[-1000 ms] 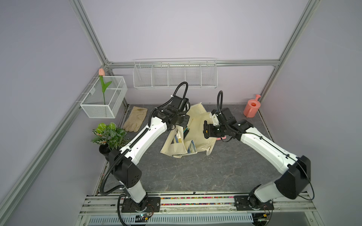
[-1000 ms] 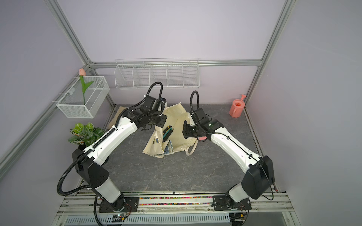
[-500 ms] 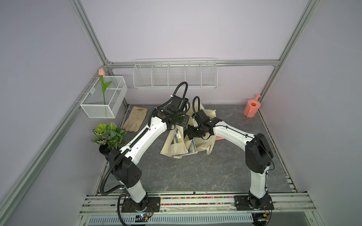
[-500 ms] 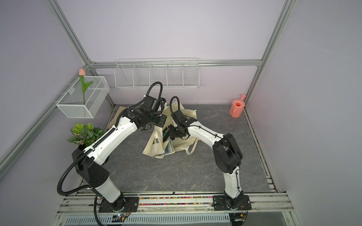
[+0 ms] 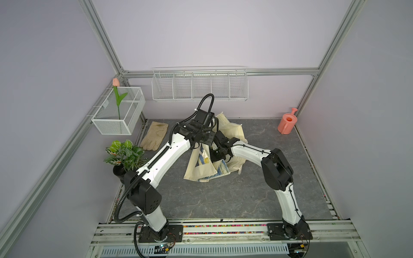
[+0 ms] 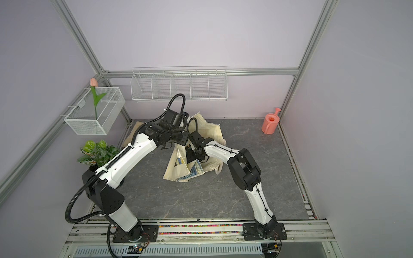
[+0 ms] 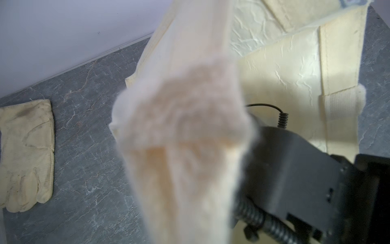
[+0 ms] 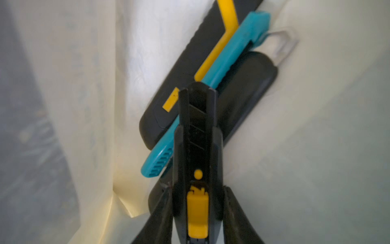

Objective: Place the art knife into the pouch
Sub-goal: Place the utility knife in the pouch.

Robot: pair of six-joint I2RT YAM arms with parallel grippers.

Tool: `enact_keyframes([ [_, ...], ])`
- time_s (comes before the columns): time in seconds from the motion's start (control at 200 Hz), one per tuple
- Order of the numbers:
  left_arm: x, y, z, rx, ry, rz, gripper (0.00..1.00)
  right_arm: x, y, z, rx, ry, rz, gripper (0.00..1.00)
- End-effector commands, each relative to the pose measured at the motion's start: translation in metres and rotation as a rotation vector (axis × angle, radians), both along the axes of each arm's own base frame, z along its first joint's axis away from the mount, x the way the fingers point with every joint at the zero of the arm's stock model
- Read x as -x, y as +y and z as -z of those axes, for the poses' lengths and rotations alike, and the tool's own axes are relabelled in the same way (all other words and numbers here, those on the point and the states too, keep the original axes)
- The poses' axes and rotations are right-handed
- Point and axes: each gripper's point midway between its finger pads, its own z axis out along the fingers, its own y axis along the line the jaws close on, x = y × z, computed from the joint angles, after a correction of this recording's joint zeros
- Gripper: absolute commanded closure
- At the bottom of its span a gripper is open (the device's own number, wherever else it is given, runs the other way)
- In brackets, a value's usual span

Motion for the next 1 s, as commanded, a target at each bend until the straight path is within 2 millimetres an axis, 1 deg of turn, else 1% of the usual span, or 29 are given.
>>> enact_keyframes([
  [0.0,0.003,-0.001,0.003,-0.014,0.011,0.024,1.0,0.009,0.006,0.016,0.004,0.044,-0.01,0.75],
  [0.07,0.003,-0.001,0.003,-0.013,0.011,0.022,1.0,0.011,0.007,0.02,0.005,0.056,-0.015,0.73],
  [0.15,0.003,-0.001,0.003,-0.015,0.011,0.022,1.0,0.013,0.008,0.02,0.008,0.057,-0.023,0.7],
  [0.215,0.003,-0.001,0.003,-0.015,0.01,0.022,1.0,0.013,0.008,0.018,0.01,0.051,-0.026,0.62],
  [0.33,0.003,0.0,0.003,-0.015,0.011,0.021,1.0,0.011,0.008,0.007,0.005,0.03,-0.031,0.46],
  [0.405,0.003,0.0,0.004,-0.017,0.011,0.02,1.0,0.009,0.01,-0.003,-0.004,0.012,-0.036,0.37],
  [0.53,0.003,0.0,0.003,-0.015,0.009,0.02,1.0,0.008,0.01,-0.016,-0.007,-0.011,-0.043,0.28],
  [0.67,0.004,0.0,0.003,-0.017,0.009,0.02,1.0,0.007,0.007,-0.036,-0.005,-0.052,-0.04,0.18],
  [0.74,0.004,0.001,0.003,-0.018,0.009,0.019,1.0,0.007,0.003,-0.047,0.005,-0.076,-0.037,0.16],
  [0.995,0.004,0.001,0.004,-0.021,0.011,0.019,1.0,0.012,-0.022,-0.084,0.038,-0.155,-0.01,0.13],
])
